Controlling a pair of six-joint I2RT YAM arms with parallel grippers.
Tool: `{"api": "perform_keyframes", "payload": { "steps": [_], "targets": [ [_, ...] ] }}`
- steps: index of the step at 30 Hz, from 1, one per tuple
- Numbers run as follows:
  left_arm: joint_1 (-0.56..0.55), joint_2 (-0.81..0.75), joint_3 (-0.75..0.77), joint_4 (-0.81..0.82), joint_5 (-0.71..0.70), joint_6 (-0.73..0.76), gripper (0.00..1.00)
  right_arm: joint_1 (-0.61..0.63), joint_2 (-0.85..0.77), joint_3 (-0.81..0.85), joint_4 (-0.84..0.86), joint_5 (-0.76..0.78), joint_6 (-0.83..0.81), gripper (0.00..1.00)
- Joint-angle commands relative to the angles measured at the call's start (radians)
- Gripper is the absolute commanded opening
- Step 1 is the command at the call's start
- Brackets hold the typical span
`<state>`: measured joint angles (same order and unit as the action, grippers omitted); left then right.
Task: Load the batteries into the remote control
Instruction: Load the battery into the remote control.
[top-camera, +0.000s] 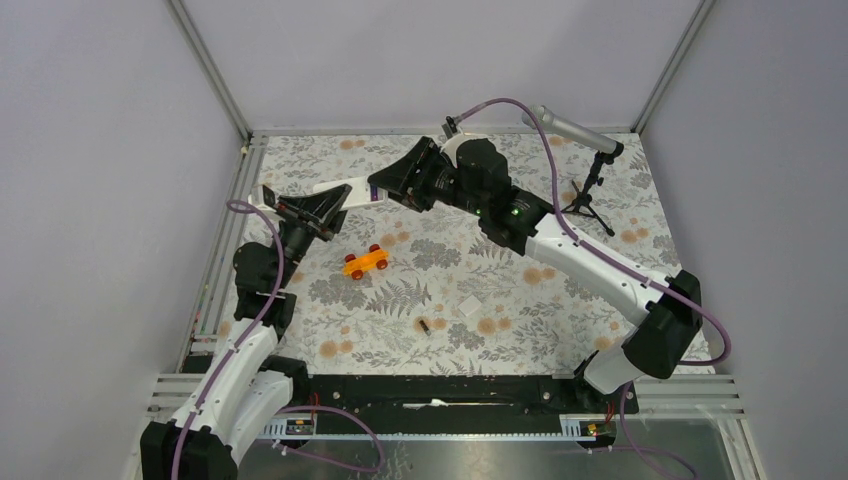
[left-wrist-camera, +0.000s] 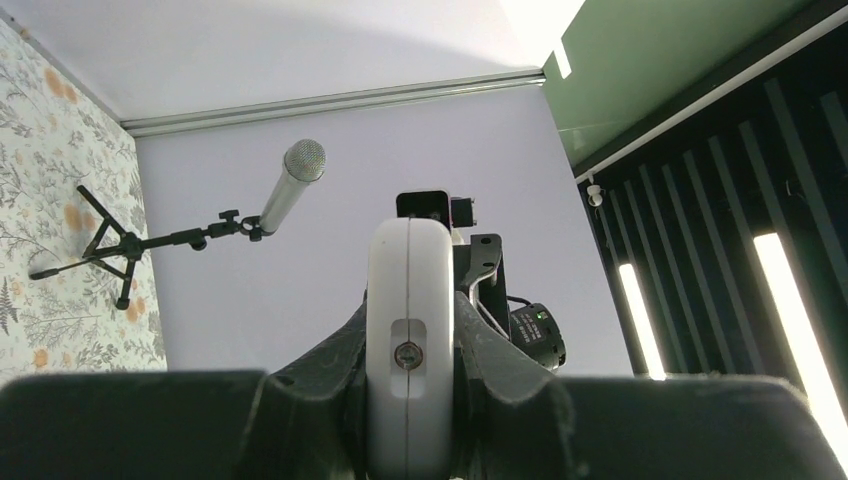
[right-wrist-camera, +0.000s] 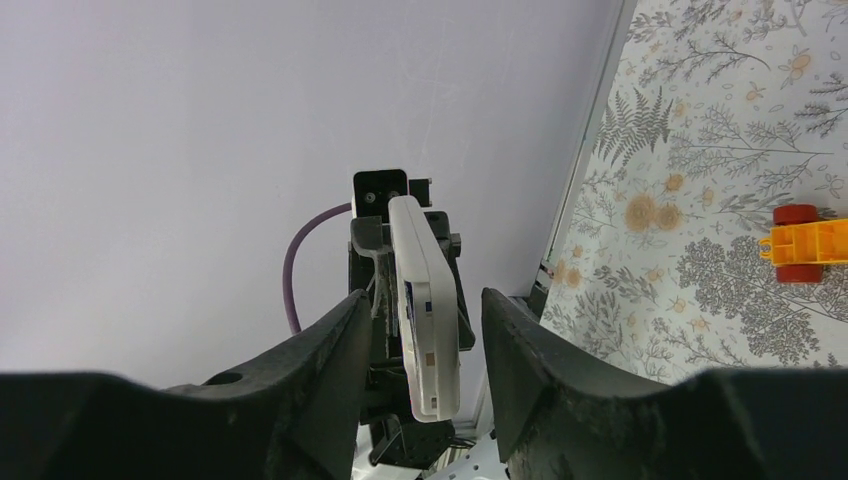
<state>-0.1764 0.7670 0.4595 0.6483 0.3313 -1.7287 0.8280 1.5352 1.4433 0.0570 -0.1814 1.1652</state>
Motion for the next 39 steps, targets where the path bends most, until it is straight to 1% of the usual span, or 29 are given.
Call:
{"api": "perform_keyframes", "payload": {
  "steps": [1,5,8,15,18,19,20,22,26,27,29,32,34,37,39],
  "targets": [
    [0.005,-0.012,0.043,0.053,0.026,0.045,0.0,-0.006,-0.041,0.012,0.004,0.037,-0.059,0.5],
    [0.005,-0.002,0.056,0.066,0.043,0.059,0.0,-0.006,-0.021,0.037,-0.033,0.049,-0.075,0.42],
    [0.005,0.003,0.06,0.075,0.042,0.055,0.0,-0.006,-0.014,0.046,-0.05,0.063,-0.088,0.34],
    [0.005,0.011,0.061,0.097,0.042,0.049,0.0,-0.006,-0.007,0.048,-0.051,0.067,-0.103,0.04],
    [0.005,0.019,0.06,0.108,0.045,0.045,0.0,-0.006,0.004,0.055,-0.051,0.053,-0.107,0.03],
    [0.005,0.02,0.059,0.108,0.045,0.045,0.0,-0.006,0.006,0.057,-0.051,0.049,-0.109,0.06],
    [0.005,0.02,0.058,0.11,0.045,0.046,0.0,-0.006,0.01,0.059,-0.051,0.045,-0.108,0.13],
    [0.005,0.019,0.055,0.109,0.044,0.051,0.0,-0.006,0.011,0.064,-0.087,0.039,-0.107,0.38],
    [0.013,0.016,0.05,0.108,0.049,0.067,0.0,-0.006,-0.014,0.055,-0.083,0.052,-0.104,0.69],
    [0.016,0.014,0.05,0.106,0.052,0.073,0.0,-0.007,-0.027,0.05,-0.08,0.056,-0.106,0.73],
    [0.022,0.012,0.05,0.096,0.057,0.089,0.0,-0.01,-0.048,0.034,-0.067,0.052,-0.11,0.79],
    [0.027,0.011,0.05,0.092,0.077,0.117,0.0,-0.015,-0.074,0.008,-0.033,0.03,-0.135,0.84],
    [0.03,0.015,0.055,0.089,0.1,0.146,0.0,-0.018,-0.084,-0.005,-0.033,0.005,-0.158,0.83],
    [0.034,0.02,0.063,0.089,0.138,0.192,0.0,-0.023,-0.09,-0.014,-0.05,-0.03,-0.205,0.79],
    [0.037,0.019,0.071,0.083,0.17,0.241,0.0,-0.025,-0.097,-0.016,-0.117,-0.038,-0.251,0.77]
  ]
}}
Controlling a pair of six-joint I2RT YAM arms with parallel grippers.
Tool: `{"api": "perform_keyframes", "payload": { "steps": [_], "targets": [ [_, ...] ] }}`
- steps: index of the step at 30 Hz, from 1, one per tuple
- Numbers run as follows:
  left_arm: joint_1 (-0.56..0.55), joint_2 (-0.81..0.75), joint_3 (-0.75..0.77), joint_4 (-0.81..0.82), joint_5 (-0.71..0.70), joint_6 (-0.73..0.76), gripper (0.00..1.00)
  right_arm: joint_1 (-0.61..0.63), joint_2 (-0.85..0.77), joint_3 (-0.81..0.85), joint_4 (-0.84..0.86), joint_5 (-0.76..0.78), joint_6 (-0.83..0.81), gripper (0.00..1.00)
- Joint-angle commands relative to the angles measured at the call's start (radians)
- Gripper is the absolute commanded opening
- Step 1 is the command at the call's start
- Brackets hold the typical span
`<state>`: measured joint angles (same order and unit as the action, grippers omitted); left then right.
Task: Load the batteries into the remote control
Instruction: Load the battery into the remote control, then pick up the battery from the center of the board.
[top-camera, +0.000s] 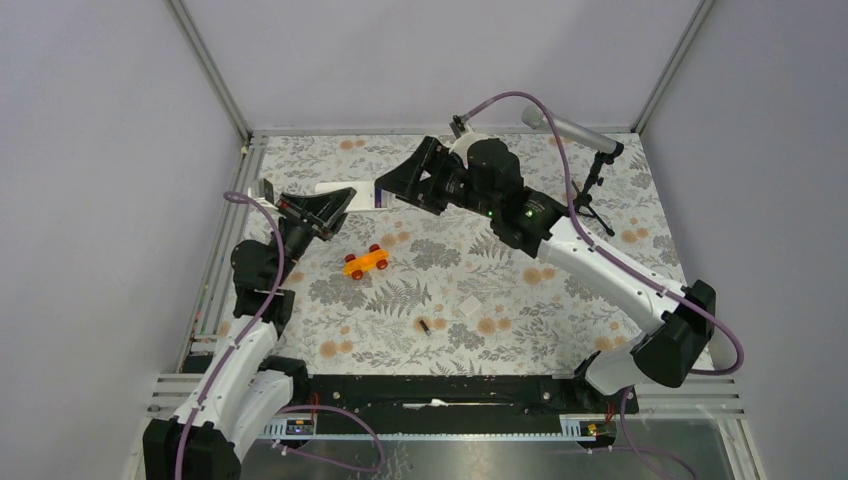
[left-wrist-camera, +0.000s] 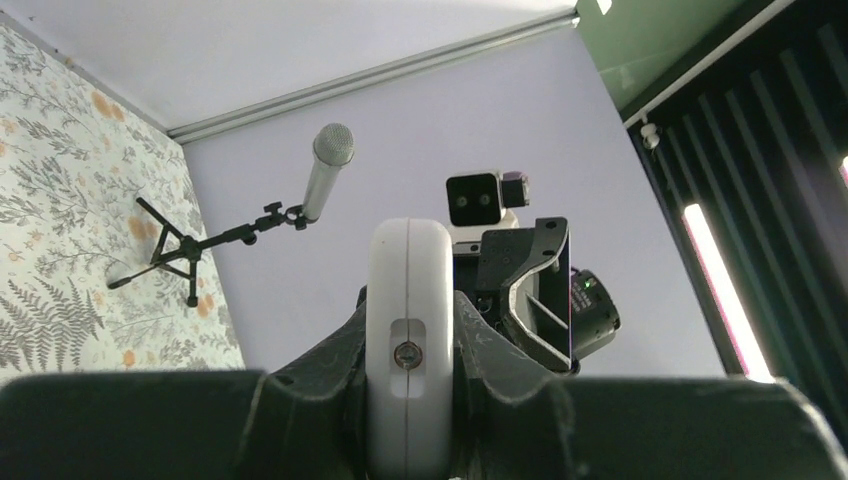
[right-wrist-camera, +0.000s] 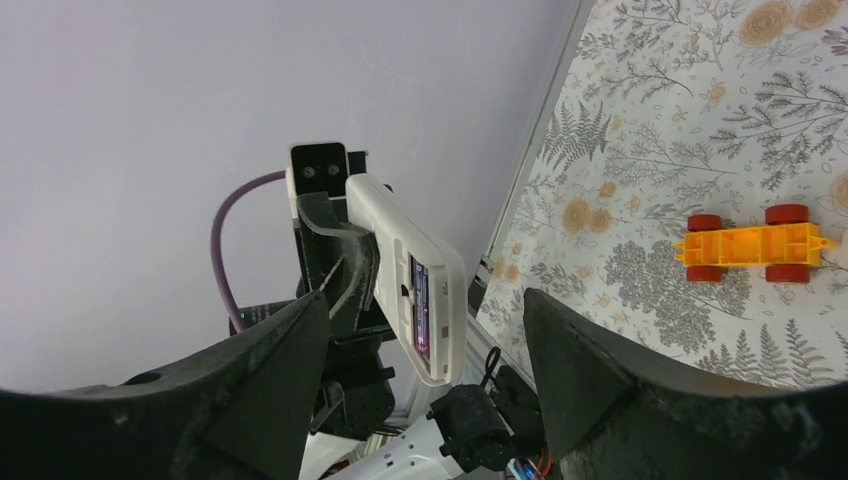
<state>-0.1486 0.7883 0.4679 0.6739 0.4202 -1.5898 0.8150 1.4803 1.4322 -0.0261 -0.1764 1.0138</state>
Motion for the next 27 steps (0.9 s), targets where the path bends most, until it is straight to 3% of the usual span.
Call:
{"api": "perform_keyframes", "payload": {
  "steps": [1,5,8,11,15,20,24,27],
  "targets": [
    [0.011,-0.005,0.068,0.04,0.097,0.134,0.0,-0.014,-0.054,-0.008,-0.06,-0.034,-0.122,0.77],
    [0.019,-0.061,0.123,-0.216,0.111,0.377,0.0,-0.022,-0.117,-0.039,-0.188,0.053,-0.229,0.77],
    [0.027,-0.116,0.2,-0.579,-0.022,0.604,0.0,-0.029,-0.145,-0.063,-0.34,0.143,-0.332,0.76],
    [0.049,-0.144,0.263,-0.822,-0.133,0.732,0.0,-0.03,-0.122,-0.096,-0.468,0.138,-0.461,0.76],
    [0.053,-0.174,0.292,-0.931,-0.193,0.824,0.0,-0.001,-0.044,-0.203,-0.52,0.046,-0.579,0.72],
    [0.055,-0.2,0.302,-0.983,-0.255,0.831,0.0,0.189,0.122,-0.234,-0.524,0.209,-0.617,0.67],
    [0.057,-0.221,0.323,-1.047,-0.361,0.823,0.0,0.216,0.232,-0.216,-0.525,0.223,-0.575,0.52],
    [0.057,-0.233,0.327,-1.063,-0.379,0.823,0.0,0.235,0.287,-0.209,-0.522,0.225,-0.592,0.49]
  ]
}}
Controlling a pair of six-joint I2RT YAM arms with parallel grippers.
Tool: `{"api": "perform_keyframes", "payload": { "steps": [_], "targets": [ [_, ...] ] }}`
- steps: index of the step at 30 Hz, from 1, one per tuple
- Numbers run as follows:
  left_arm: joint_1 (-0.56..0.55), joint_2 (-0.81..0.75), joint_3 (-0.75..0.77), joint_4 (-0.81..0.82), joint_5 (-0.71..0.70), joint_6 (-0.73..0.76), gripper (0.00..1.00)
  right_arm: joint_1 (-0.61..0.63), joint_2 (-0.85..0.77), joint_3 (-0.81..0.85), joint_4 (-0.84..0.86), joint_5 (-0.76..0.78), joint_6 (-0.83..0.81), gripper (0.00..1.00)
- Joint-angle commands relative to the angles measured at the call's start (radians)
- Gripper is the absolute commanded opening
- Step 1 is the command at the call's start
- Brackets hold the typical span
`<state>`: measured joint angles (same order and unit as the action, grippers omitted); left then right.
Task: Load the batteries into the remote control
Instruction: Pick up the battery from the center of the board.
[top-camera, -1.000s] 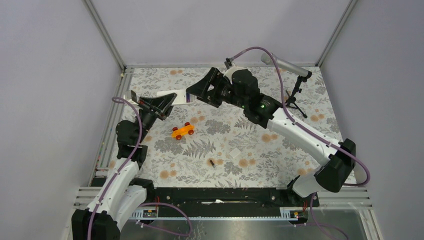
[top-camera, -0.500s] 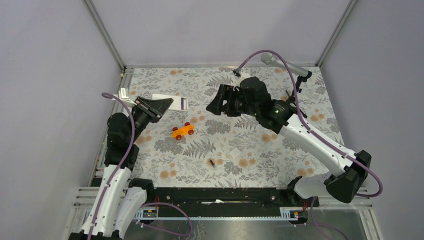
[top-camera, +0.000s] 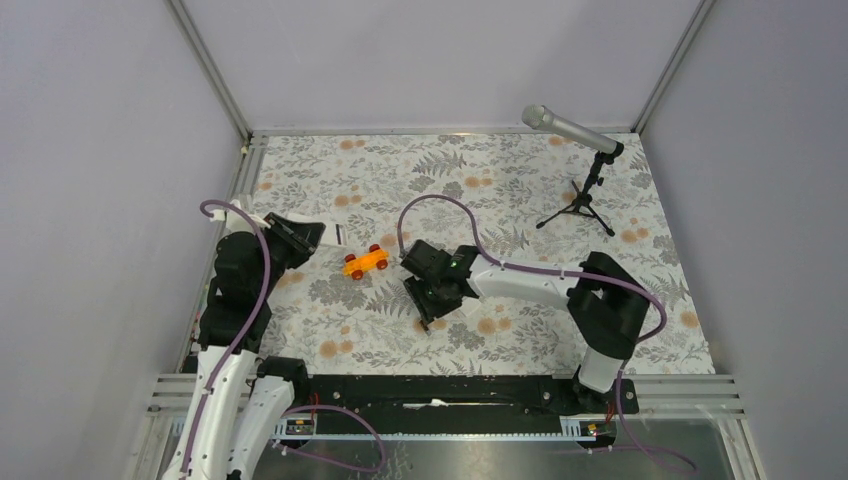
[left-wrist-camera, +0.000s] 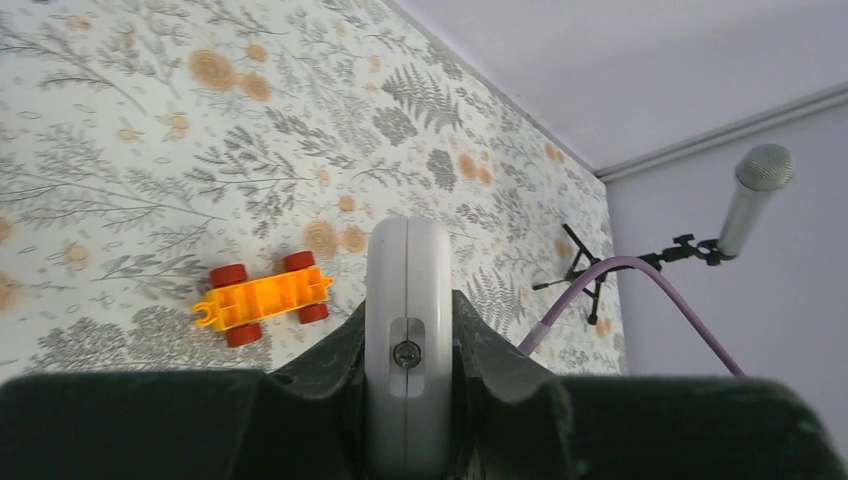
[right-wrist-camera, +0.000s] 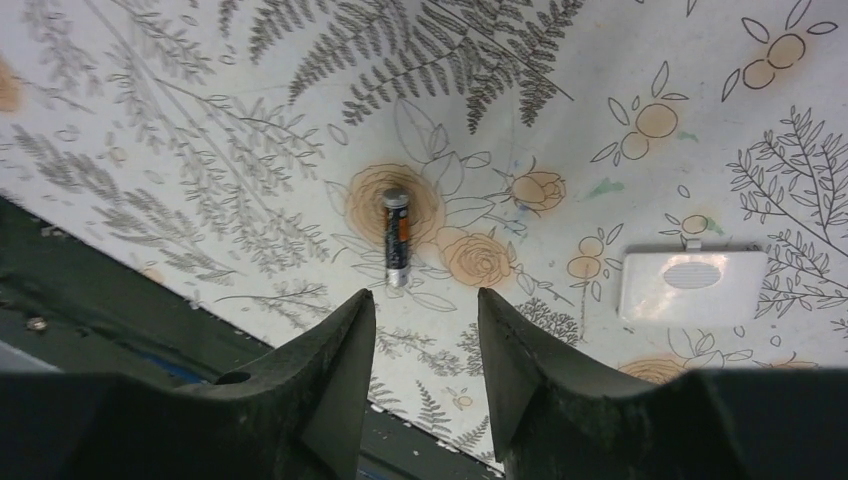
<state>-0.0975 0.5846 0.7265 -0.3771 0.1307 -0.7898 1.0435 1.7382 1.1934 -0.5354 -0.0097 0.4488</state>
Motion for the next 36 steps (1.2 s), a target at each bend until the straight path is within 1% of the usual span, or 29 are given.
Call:
{"api": "perform_keyframes", "payload": {
  "steps": [1,6,10,13,15,18,21,25,27,29,30,33,36],
  "targets": [
    [0.006,-0.031,0.067,-0.015,-0.088,0.022,0.0,0.013,0.042,0.032,-0.014,0.056,-0.037,0.48],
    [0.005,-0.031,0.054,-0.009,-0.08,0.009,0.0,0.028,0.079,0.039,-0.005,0.019,-0.069,0.51],
    [0.007,-0.029,0.043,0.003,-0.072,-0.001,0.0,0.039,0.1,0.053,-0.002,0.013,-0.079,0.55],
    [0.007,-0.028,0.041,0.006,-0.072,-0.004,0.0,0.046,0.119,0.063,-0.001,0.012,-0.08,0.55],
    [0.007,-0.029,0.04,0.005,-0.077,-0.005,0.0,0.054,0.136,0.069,-0.003,0.022,-0.079,0.53],
    [0.007,-0.037,0.04,-0.01,-0.113,-0.008,0.0,0.063,0.155,0.084,-0.014,0.055,-0.075,0.46],
    [0.007,-0.044,0.048,-0.037,-0.165,-0.01,0.0,0.07,0.167,0.099,-0.024,0.068,-0.069,0.44],
    [0.007,-0.047,0.053,-0.049,-0.183,-0.008,0.0,0.08,0.182,0.117,-0.032,0.092,-0.064,0.41],
    [0.008,-0.045,0.055,-0.052,-0.184,-0.007,0.0,0.084,0.194,0.131,-0.054,0.122,-0.057,0.37],
    [0.007,-0.047,0.057,-0.053,-0.184,-0.004,0.0,0.088,0.202,0.141,-0.079,0.155,-0.043,0.29],
    [0.007,-0.045,0.057,-0.052,-0.184,-0.003,0.0,0.088,0.205,0.147,-0.094,0.172,-0.036,0.27],
    [0.007,-0.048,0.058,-0.052,-0.181,0.001,0.0,0.09,0.215,0.161,-0.135,0.21,-0.023,0.26],
    [0.007,-0.049,0.054,-0.052,-0.181,0.003,0.0,0.092,0.22,0.163,-0.152,0.211,-0.022,0.29]
  ]
}}
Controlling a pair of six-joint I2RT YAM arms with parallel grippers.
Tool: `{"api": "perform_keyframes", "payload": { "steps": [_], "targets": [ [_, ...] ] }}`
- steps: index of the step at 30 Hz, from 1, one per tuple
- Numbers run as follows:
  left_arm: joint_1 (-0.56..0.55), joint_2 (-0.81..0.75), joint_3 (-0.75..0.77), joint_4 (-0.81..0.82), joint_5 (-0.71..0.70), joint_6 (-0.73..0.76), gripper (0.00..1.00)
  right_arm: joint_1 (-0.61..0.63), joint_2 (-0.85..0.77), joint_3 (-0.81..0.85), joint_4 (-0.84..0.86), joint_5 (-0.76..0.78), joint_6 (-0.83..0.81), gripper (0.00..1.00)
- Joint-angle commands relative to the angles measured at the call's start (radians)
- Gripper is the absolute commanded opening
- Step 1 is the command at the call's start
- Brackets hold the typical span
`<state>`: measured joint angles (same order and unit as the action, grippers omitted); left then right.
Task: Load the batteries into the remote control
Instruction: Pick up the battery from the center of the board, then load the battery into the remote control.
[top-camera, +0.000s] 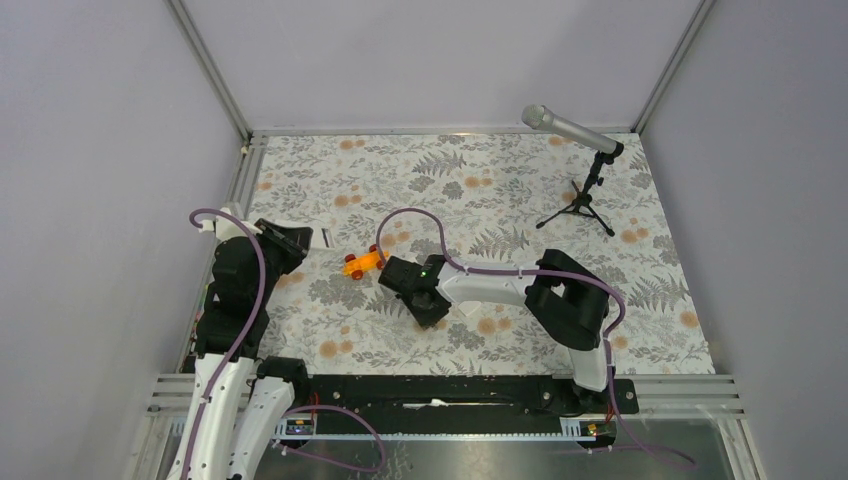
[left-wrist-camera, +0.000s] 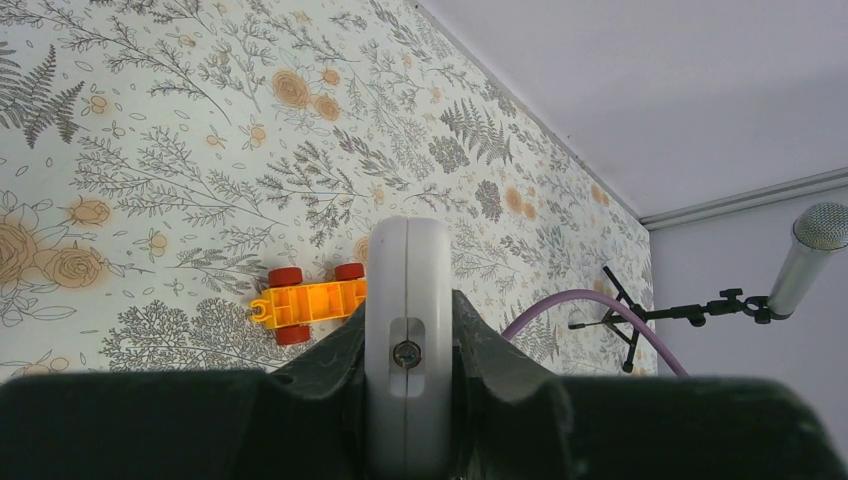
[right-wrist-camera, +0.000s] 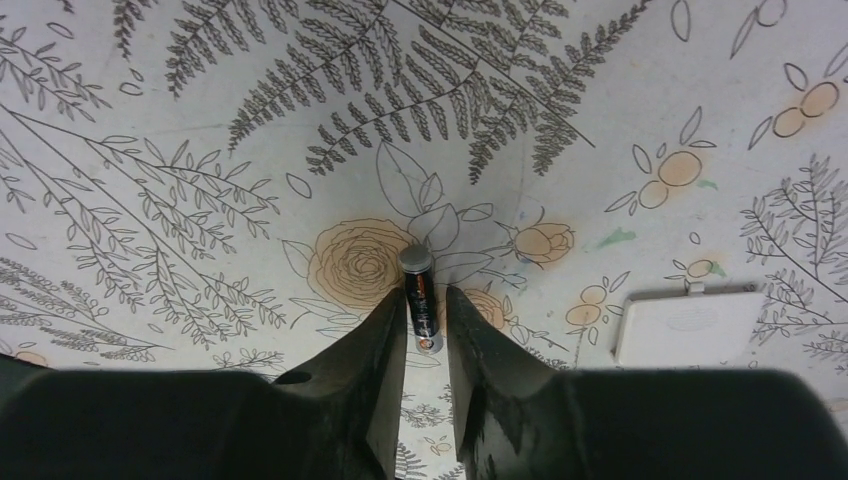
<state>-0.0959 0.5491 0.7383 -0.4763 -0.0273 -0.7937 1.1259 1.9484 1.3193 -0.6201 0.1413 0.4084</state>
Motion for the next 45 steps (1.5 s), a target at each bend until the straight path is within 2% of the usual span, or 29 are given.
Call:
{"api": "perform_keyframes", "payload": {
  "steps": [1,4,9,11,15,21,28,32,37,45],
  "targets": [
    [0.006,-0.016,0.042,0.047,-0.023,0.008,0.0,0.011,0.01,0.036,-0.068,0.053,0.018,0.3],
    [0.005,-0.017,0.042,0.045,-0.023,0.01,0.0,0.012,0.006,0.03,-0.075,0.04,0.028,0.29],
    [0.005,-0.019,0.038,0.048,-0.012,0.01,0.0,0.013,-0.001,0.014,-0.064,0.028,0.044,0.13],
    [0.005,-0.02,0.033,0.057,0.003,0.012,0.0,0.013,-0.011,0.007,-0.051,0.035,0.049,0.1],
    [0.005,-0.018,0.007,0.131,0.131,0.023,0.0,0.01,-0.059,-0.005,-0.032,0.054,0.078,0.08],
    [0.002,-0.007,-0.148,0.397,0.388,-0.063,0.0,-0.07,-0.238,-0.046,-0.019,-0.018,0.154,0.08],
    [-0.065,0.075,-0.293,0.762,0.534,-0.23,0.0,-0.269,-0.499,-0.029,0.001,-0.228,0.22,0.08],
    [-0.142,0.143,-0.31,0.872,0.524,-0.308,0.0,-0.306,-0.491,0.095,-0.074,-0.33,0.295,0.09],
    [-0.187,0.199,-0.323,0.915,0.479,-0.412,0.0,-0.308,-0.458,0.189,-0.104,-0.413,0.398,0.08],
    [-0.215,0.229,-0.361,0.984,0.427,-0.469,0.0,-0.31,-0.434,0.168,-0.036,-0.488,0.499,0.08]
  ]
}}
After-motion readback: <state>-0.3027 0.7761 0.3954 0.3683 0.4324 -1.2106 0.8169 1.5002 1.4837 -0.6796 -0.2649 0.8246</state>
